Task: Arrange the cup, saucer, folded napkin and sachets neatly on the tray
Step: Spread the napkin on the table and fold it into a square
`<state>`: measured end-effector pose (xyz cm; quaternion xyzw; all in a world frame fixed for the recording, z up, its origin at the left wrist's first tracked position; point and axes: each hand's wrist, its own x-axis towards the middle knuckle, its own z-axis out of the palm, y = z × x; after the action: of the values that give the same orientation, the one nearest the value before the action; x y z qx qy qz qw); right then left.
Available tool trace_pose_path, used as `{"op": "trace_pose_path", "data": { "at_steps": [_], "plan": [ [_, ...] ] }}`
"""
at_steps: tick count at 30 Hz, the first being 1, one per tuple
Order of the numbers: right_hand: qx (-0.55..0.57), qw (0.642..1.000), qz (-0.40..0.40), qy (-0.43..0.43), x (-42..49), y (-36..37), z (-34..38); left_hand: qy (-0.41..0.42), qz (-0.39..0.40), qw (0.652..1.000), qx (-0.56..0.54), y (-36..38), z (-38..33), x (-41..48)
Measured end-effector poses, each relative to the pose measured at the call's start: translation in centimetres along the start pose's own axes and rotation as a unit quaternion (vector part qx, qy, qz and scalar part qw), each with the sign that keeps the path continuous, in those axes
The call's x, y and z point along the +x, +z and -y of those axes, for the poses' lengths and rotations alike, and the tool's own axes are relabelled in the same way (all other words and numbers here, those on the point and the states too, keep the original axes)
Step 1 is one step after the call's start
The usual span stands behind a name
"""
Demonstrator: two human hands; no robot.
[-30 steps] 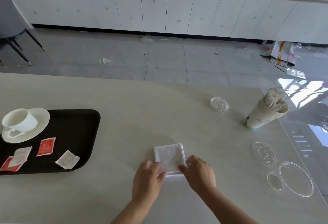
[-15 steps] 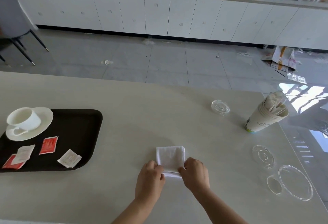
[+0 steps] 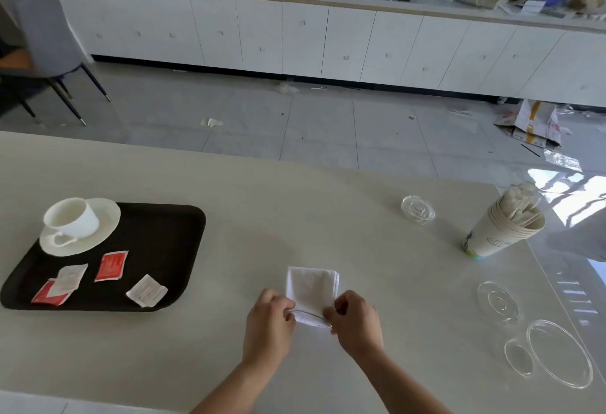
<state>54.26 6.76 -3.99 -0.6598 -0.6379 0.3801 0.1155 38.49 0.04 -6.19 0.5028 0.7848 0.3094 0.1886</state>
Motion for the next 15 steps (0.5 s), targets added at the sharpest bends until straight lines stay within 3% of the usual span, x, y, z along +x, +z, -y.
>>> {"op": "trace_pose_path", "data": {
  "at_steps": [15],
  "plan": [
    [0.076,0.992,0.040,-0.097,-0.5,6.2,10.4,-0.073,-0.098,0.992,-0.025,-10.0,5.4,0.9]
  ]
}}
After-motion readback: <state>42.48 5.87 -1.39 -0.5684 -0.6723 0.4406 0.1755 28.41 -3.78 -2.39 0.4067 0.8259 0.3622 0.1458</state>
